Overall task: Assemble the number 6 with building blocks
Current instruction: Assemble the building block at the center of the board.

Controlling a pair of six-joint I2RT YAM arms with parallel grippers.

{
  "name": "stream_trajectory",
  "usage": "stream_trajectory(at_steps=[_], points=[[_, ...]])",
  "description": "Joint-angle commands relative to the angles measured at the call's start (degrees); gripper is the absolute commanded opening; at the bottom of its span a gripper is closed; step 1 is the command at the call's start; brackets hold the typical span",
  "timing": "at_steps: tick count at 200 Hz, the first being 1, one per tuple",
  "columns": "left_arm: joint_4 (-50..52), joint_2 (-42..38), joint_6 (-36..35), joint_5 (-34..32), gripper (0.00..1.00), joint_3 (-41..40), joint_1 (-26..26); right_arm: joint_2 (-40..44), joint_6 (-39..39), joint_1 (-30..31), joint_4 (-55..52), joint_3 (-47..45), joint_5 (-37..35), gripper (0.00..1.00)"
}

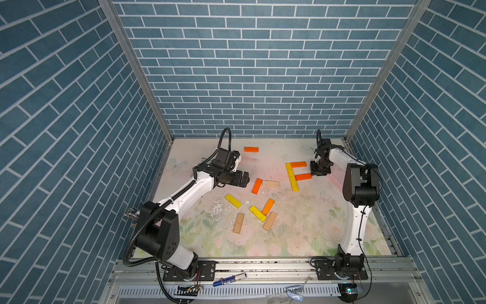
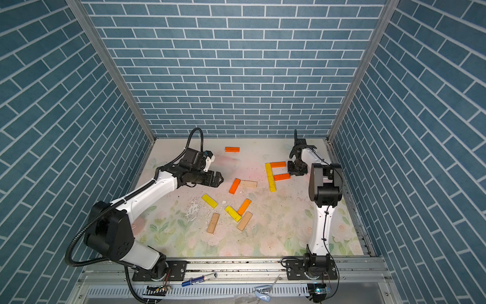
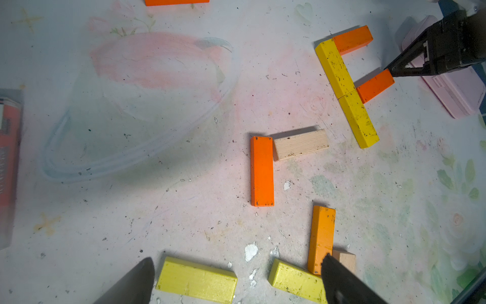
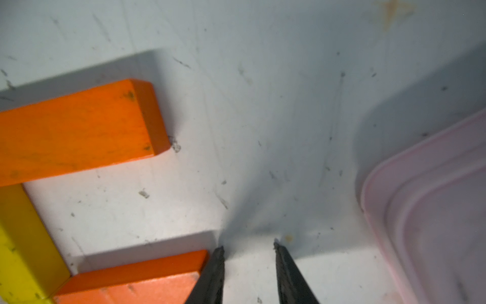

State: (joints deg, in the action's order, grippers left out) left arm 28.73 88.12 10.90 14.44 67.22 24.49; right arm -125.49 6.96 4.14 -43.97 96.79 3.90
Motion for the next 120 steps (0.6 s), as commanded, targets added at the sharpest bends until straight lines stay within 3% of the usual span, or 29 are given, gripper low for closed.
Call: stream_trajectory(at_steps=[1, 120], points=[[0.45, 0.50, -0.09, -0.11, 0.99, 1.40, -0.36, -2.28, -2.50, -0.12, -2.75, 0.51, 0.77, 0.35], [0.24, 0.69, 0.09, 0.04, 0.99, 1.33, -0.32, -2.65, -2.56, -0.12, -3.16, 0.24, 2.42, 0.38]])
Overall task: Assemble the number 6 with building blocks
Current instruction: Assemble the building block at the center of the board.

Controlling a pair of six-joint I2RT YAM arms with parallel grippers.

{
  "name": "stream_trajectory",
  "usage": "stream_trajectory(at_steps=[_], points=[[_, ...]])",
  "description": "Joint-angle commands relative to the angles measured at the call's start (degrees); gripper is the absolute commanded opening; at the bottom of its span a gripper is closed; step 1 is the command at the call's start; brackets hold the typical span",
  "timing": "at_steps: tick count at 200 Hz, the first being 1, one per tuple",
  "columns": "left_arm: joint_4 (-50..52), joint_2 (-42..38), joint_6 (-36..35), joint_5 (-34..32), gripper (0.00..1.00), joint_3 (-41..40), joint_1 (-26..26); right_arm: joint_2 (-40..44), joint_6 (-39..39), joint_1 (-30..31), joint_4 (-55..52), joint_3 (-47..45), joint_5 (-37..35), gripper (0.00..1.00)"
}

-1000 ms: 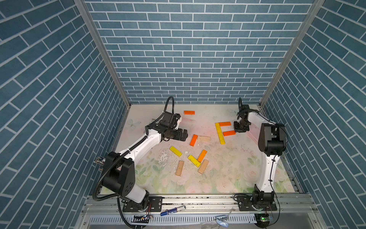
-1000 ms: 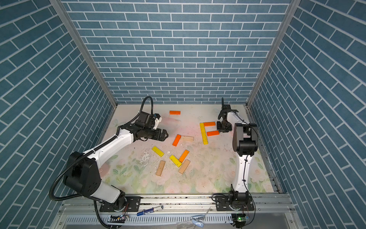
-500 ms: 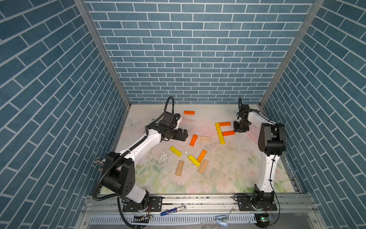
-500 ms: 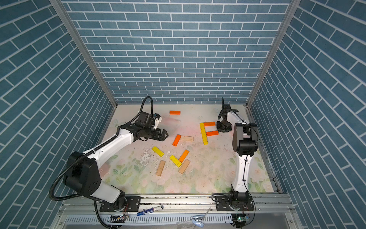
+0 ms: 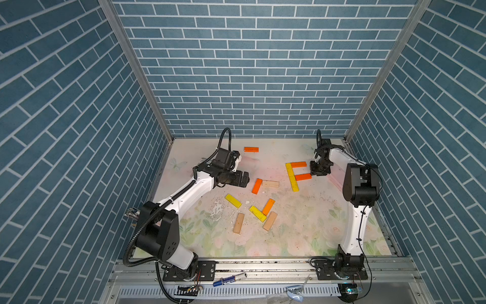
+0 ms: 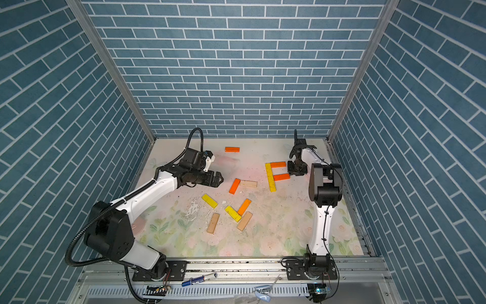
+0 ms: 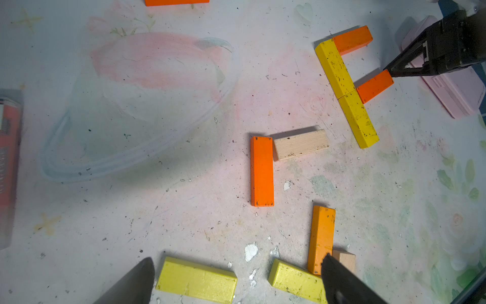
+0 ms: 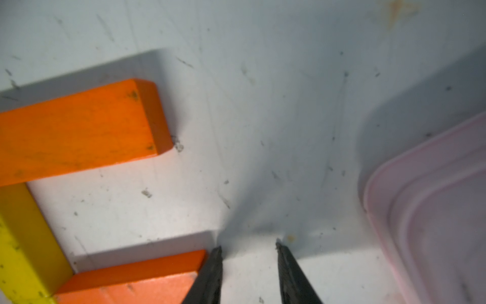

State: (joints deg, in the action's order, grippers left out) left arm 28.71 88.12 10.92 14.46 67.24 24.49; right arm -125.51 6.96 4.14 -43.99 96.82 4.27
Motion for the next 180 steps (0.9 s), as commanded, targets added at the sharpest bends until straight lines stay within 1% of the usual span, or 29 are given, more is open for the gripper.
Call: stream_trajectory(at_steps=[1, 83, 116, 120, 138, 157, 165, 180], points=[[0.28, 0.67, 0.07, -0.01, 0.99, 1.31, -0.32, -2.63, -2.52, -0.11, -3.17, 0.18, 2.05, 0.38], [0.24, 0.84, 0.09, 0.04, 0.99, 1.38, -0.32, -2.28, -2.64, -0.07, -3.59, 0.55, 2.45, 0.39], [0.47, 1.18, 0.00, -0.16, 0.99, 1.66, -0.27, -0.52, -2.33, 0.30, -4.80, 2.90, 3.16, 0.42], [0.49, 1.18, -0.01, -0.28, 0.99, 1.66, -0.27, 1.36, -2.24, 0.40, -5.06, 3.36, 3.26, 0.42], [0.62, 1.18, 0.05, -0.48, 0.99, 1.74, -0.33, 3.41, -1.41, 1.25, -6.20, 4.99, 2.95, 0.44], [0.79, 1.16, 0.06, -0.62, 0.99, 1.93, -0.32, 6.10, 0.71, 2.82, -6.76, 5.21, 1.10, 0.45], [0.90, 1.12, 0.07, -0.70, 0.99, 2.01, -0.33, 7.53, 2.50, 3.51, -6.88, 4.65, -2.36, 0.45], [1.08, 1.05, 0.07, -0.90, 0.99, 2.10, -0.32, 10.98, 5.29, 5.28, -6.17, 2.24, -6.26, 0.45]])
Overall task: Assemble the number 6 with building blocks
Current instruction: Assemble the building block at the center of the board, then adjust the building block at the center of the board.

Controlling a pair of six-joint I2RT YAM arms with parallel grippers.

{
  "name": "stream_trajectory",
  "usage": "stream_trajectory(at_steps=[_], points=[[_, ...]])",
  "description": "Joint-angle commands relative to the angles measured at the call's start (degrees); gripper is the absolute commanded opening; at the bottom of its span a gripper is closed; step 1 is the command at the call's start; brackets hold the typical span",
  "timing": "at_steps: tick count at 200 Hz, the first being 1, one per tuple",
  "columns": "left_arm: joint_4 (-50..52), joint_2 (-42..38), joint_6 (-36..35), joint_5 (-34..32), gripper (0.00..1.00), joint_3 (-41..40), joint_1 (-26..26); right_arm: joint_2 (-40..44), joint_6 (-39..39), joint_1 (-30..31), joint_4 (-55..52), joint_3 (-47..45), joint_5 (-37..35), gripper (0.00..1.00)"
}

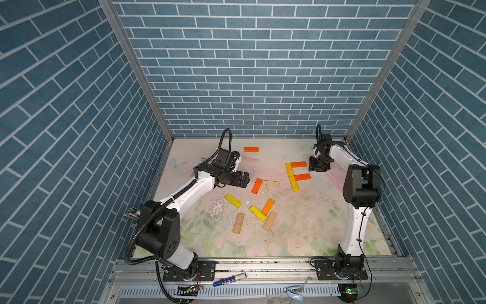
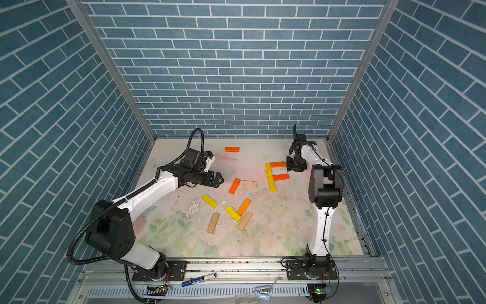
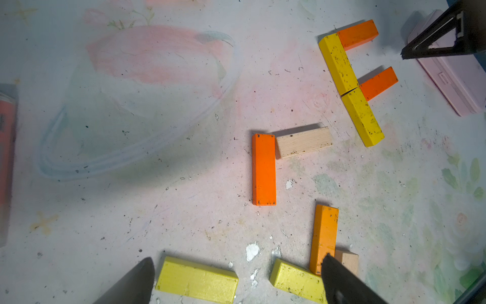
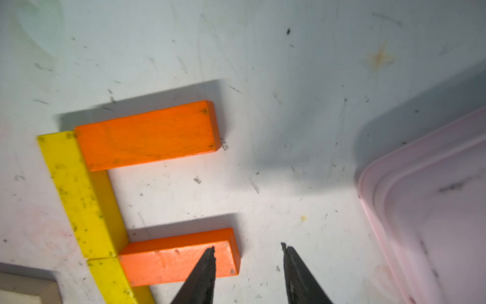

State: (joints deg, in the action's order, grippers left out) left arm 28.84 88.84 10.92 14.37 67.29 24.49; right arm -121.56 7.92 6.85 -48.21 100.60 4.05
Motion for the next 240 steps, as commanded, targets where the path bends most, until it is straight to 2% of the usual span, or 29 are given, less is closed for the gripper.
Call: stream_trajectory(at_steps=[1, 29, 84, 131, 179, 205, 240], points=[[0.95, 0.26, 0.07, -0.82, 0.99, 2.06, -0.32, 7.29, 4.53, 2.74, -1.84, -1.76, -6.41, 0.45], [1.18, -0.39, 0.36, -1.51, 0.99, 2.15, -0.40, 14.71, 9.83, 7.25, -0.24, -7.21, -12.48, 0.46], [0.78, -2.59, 0.77, -1.54, 0.99, 1.62, -0.38, 22.65, 15.41, 13.58, 5.21, -22.21, -5.28, 0.46], [0.47, -3.25, 1.09, -1.02, 0.99, 1.36, -0.37, 17.96, 14.61, 16.83, 6.56, -23.96, -4.05, 0.46], [0.60, -2.81, 0.79, -1.36, 0.99, 1.36, -0.33, 11.91, 11.76, 16.88, 6.83, -21.84, -3.61, 0.49], [0.62, -2.56, 0.61, -1.28, 0.99, 1.53, -0.31, 10.02, 10.59, 16.92, 6.65, -20.85, -3.97, 0.54], [0.69, -2.30, 0.60, -1.28, 0.99, 1.53, -0.35, 8.46, 10.37, 16.88, 6.90, -20.46, -3.62, 0.54]])
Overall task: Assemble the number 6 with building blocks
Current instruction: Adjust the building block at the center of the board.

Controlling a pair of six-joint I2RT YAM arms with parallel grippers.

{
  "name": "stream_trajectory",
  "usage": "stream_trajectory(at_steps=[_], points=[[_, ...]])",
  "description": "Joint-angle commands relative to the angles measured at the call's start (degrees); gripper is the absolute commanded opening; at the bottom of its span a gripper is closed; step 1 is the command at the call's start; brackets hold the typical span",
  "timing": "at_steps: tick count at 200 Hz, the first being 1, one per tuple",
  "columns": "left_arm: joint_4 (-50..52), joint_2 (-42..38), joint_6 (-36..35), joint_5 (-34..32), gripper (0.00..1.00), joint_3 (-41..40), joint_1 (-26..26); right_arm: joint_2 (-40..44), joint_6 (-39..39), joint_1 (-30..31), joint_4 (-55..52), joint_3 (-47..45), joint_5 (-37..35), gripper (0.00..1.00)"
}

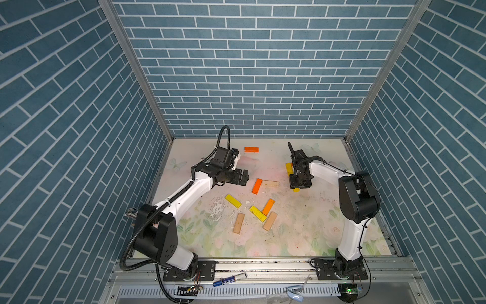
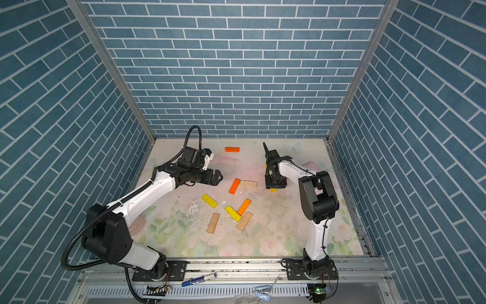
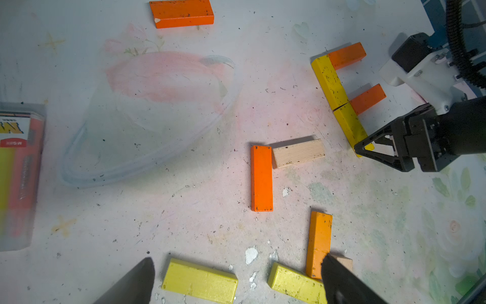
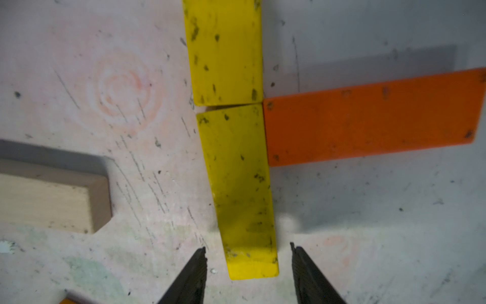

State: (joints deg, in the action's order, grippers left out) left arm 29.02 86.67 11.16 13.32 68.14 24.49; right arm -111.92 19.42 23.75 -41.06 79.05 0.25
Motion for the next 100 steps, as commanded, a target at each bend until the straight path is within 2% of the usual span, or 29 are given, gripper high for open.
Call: stream_trajectory(at_steps=[1, 100], points=[[0.52, -0.16, 0.36, -0.27, 0.99, 0.68, -0.38, -1.19, -1.13, -0.02, -0.20, 1.10, 0.18, 0.54], [0.38, -0.19, 0.40, -0.05, 0.99, 0.59, -0.40, -2.60, 0.78, 0.24, 0.02, 0.55, 0.66, 0.54]])
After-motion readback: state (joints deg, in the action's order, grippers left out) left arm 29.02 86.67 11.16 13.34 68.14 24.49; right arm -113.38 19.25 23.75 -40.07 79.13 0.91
